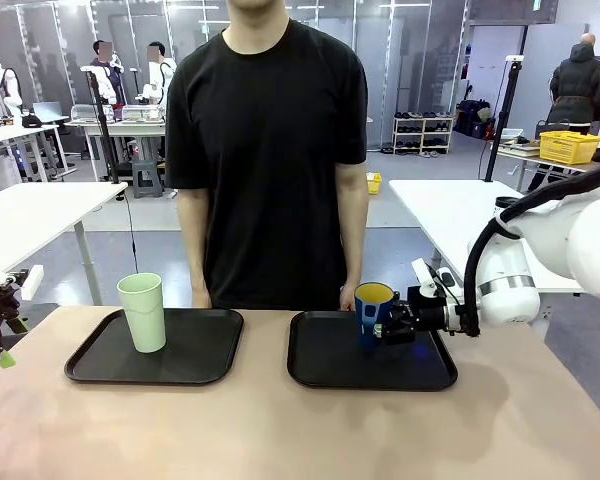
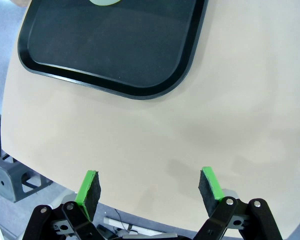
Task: Sort and store the cups by type.
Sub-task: Pick up the Handle plastic cup and place it into the empty Flat Tray.
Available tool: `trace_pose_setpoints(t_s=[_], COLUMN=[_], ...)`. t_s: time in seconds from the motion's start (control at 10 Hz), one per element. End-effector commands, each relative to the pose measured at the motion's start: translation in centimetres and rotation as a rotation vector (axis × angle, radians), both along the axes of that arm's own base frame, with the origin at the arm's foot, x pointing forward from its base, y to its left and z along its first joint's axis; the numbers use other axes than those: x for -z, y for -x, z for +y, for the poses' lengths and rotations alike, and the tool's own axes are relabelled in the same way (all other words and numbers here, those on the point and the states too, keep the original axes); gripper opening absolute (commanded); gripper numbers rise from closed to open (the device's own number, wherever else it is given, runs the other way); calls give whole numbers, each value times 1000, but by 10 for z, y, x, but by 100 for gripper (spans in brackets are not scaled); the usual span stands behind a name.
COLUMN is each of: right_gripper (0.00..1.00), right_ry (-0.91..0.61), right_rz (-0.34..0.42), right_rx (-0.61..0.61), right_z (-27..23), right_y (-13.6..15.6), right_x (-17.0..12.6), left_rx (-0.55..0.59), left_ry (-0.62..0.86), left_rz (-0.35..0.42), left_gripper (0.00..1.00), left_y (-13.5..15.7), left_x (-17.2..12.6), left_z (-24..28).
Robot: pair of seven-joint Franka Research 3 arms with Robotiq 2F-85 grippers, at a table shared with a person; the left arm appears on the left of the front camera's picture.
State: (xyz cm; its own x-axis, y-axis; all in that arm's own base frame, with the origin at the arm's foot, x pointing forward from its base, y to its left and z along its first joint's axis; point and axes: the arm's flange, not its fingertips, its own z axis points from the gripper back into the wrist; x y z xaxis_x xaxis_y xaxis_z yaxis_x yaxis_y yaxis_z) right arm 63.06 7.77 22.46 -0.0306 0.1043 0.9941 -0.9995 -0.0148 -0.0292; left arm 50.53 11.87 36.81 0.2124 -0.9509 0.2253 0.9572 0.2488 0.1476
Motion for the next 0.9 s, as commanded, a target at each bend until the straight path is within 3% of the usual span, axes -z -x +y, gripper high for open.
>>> trace_pose_setpoints(t_s=[0.0,0.5,0.8], right_gripper=[72,72,100], right_ry=[-20,-23,-20], right_rz=[44,69,73], right_rx=[32,39,43], right_z=[4,-1,-4], right_y=[-12,-14,-12], right_x=[6,23,24], left_rx=[10,10,10], left_ry=[14,14,14], left_rz=[-20,-20,-20], left_gripper=[100,100,100], left_y=[0,0,0], left_x=[-1,-1,-1], left_z=[1,1,1])
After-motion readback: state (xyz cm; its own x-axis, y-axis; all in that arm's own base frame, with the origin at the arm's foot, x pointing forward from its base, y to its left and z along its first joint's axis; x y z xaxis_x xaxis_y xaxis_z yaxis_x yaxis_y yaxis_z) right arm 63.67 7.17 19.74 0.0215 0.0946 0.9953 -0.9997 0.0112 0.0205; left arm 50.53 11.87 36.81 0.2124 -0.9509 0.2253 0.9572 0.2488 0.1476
